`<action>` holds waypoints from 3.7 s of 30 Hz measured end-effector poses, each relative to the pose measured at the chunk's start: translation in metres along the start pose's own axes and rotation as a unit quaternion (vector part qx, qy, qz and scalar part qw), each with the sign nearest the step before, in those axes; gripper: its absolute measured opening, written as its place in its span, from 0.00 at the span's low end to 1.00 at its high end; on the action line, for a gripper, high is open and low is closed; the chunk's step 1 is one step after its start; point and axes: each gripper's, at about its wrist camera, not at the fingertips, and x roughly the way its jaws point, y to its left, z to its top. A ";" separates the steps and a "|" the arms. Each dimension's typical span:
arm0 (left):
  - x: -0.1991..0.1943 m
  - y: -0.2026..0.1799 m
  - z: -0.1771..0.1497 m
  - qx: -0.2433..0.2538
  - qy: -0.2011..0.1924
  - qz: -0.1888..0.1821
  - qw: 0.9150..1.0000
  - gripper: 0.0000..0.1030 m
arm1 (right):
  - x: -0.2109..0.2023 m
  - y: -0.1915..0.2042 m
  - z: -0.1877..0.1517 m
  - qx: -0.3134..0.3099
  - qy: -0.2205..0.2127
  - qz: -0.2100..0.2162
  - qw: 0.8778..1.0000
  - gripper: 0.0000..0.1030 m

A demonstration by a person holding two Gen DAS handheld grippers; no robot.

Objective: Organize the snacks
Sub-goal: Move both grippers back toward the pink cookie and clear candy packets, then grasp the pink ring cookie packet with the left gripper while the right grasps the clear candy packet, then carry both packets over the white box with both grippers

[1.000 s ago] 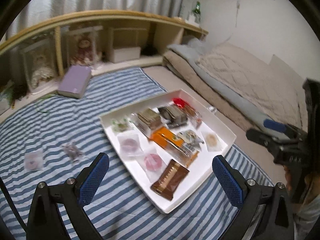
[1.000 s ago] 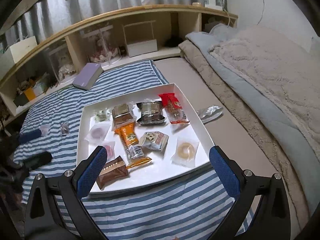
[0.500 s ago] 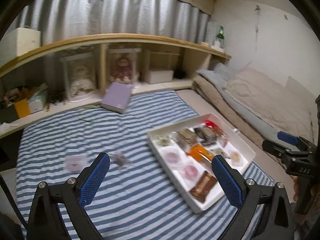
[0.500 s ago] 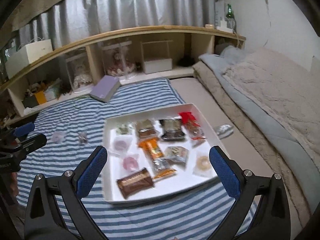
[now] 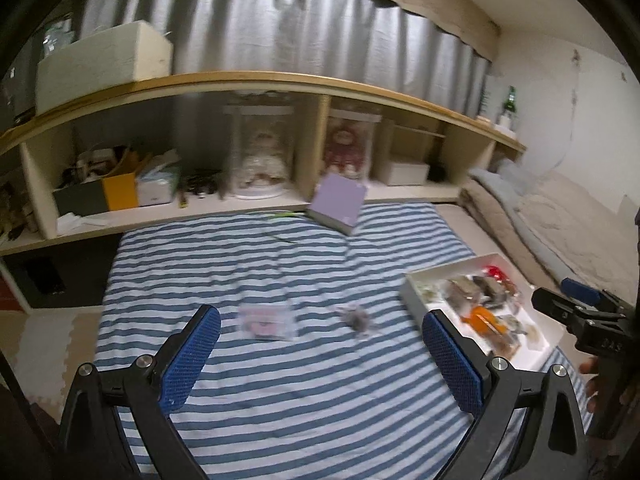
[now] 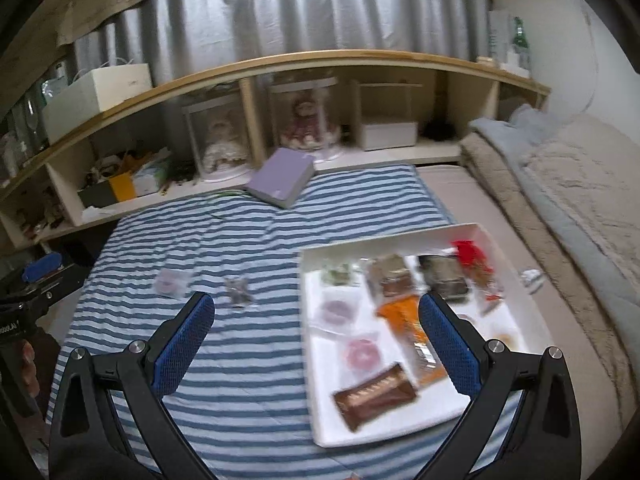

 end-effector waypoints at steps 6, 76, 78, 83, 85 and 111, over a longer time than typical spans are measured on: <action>0.017 0.037 -0.007 -0.030 0.012 0.015 0.999 0.93 | 0.048 0.037 0.002 0.000 0.024 0.025 0.999 1.00; 0.046 -0.068 0.001 -0.019 -0.009 -0.013 1.000 0.65 | 0.048 0.018 0.032 -0.025 0.025 0.053 0.998 0.27; 0.041 -0.079 0.000 -0.018 -0.008 -0.017 1.000 0.65 | 0.040 0.008 0.031 -0.026 0.025 0.048 0.998 0.27; 0.038 -0.105 0.002 -0.010 -0.006 -0.031 0.999 0.65 | 0.019 -0.027 0.026 -0.023 0.027 0.028 0.999 0.27; 0.040 -0.115 0.003 -0.006 -0.004 -0.038 0.999 0.65 | 0.013 -0.040 0.024 -0.018 0.027 0.023 0.999 0.27; 0.188 -0.242 -0.013 -0.021 0.139 -0.116 0.983 0.65 | 0.028 -0.212 -0.025 0.076 0.117 -0.063 0.988 0.27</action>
